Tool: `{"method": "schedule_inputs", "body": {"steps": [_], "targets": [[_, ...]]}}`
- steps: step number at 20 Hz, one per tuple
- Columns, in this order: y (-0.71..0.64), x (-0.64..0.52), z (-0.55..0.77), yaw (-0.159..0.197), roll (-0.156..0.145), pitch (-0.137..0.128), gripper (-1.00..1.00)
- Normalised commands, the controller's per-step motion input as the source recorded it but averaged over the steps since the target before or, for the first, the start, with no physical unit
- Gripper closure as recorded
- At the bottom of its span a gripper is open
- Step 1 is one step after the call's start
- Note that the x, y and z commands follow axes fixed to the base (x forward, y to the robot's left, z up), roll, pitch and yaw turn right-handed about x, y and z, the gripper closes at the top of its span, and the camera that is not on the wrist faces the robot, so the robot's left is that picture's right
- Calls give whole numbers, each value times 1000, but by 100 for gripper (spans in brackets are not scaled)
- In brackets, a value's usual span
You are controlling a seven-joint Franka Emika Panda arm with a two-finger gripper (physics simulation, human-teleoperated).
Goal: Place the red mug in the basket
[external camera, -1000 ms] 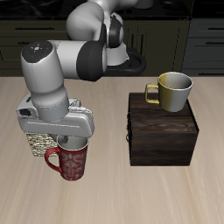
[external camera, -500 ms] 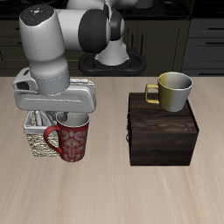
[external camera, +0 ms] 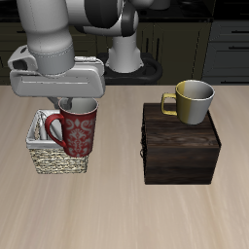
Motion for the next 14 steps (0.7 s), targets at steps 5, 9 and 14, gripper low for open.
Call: {"method": "schedule_inputs", "body": {"steps": [5, 9, 14], "targets": [[-123, -208, 169, 13, -21, -28, 100], [-167, -312, 151, -47, -11, -43, 100], [-22, -252, 79, -21, 18, -24, 100]]}}
